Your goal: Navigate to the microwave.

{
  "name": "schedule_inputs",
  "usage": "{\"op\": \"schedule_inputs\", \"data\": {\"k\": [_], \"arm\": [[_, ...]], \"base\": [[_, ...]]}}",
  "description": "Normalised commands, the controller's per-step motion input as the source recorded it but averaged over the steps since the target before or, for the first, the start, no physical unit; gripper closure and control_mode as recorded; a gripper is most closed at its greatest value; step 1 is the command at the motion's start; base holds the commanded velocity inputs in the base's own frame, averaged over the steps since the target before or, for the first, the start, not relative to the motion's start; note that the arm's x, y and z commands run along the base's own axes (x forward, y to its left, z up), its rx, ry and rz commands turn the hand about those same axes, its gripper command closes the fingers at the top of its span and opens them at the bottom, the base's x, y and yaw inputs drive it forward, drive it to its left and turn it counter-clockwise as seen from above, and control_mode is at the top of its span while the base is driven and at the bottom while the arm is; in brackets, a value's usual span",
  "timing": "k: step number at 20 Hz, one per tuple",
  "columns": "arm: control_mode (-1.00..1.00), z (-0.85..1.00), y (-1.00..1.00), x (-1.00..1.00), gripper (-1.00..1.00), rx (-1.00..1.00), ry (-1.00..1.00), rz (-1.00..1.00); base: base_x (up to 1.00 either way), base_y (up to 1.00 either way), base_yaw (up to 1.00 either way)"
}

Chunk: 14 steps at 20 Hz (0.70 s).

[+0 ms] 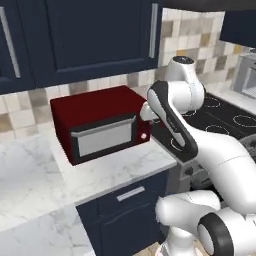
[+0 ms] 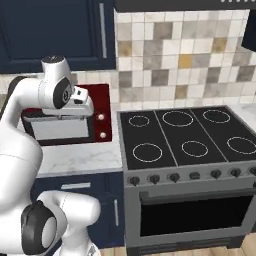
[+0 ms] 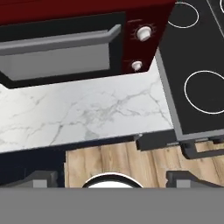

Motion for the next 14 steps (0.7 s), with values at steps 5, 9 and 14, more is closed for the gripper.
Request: {"op": "schedule_inputs", "data": {"k": [5, 9, 14], "arm": [[1.00, 0.00, 0.00, 0.00, -1.00, 0.00, 0.00, 0.00], [1.00, 0.00, 0.00, 0.00, -1.00, 0.00, 0.00, 0.00], [1.00, 0.00, 0.00, 0.00, -1.00, 0.00, 0.00, 0.00]], "base": [[0.06, 0.00, -0.84], [0.07, 0.00, -0.84], [0.27, 0.00, -0.80]]}}
